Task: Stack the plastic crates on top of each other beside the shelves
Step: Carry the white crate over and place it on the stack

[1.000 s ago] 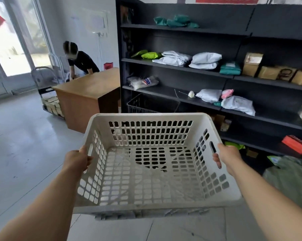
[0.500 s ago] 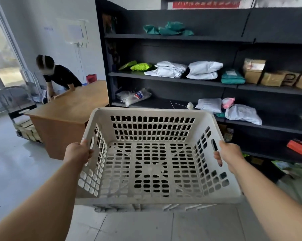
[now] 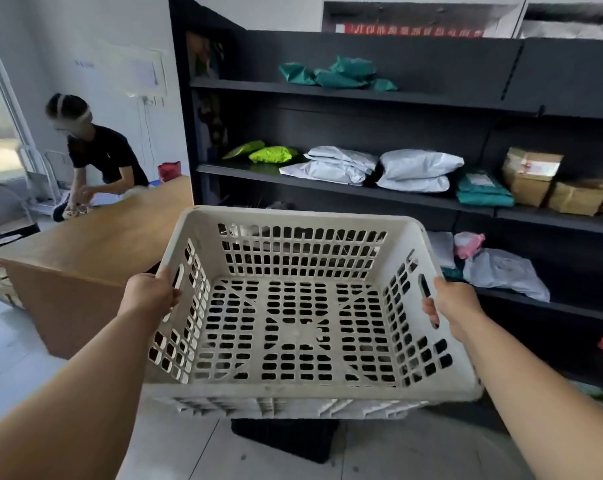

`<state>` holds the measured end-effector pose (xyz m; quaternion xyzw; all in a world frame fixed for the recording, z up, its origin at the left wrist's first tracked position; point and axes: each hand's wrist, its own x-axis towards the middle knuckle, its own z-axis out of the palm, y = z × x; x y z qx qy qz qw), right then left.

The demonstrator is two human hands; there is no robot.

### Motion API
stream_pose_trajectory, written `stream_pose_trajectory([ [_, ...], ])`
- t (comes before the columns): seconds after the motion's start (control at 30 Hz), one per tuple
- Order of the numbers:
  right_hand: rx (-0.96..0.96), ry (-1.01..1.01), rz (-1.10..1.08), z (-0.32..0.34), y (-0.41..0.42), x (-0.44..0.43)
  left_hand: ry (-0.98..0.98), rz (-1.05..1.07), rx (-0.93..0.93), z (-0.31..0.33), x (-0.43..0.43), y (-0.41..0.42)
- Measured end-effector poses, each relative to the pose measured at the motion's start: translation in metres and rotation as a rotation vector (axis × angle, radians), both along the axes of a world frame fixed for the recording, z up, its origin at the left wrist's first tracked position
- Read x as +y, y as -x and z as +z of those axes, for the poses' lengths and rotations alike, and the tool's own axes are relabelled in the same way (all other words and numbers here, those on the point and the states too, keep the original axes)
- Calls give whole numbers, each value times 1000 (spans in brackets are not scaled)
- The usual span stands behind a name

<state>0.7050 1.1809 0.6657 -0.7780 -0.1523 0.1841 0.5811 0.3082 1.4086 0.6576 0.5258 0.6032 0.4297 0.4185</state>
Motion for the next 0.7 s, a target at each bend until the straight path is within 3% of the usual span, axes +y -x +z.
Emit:
stream_pose_trajectory([
  [0.37,24,34,-11,-3,-70,113,-5,-9,36,0,122,-75],
  [0.7,41,94,-135,-10,-103,216,35,-140,116,1,270,-135],
])
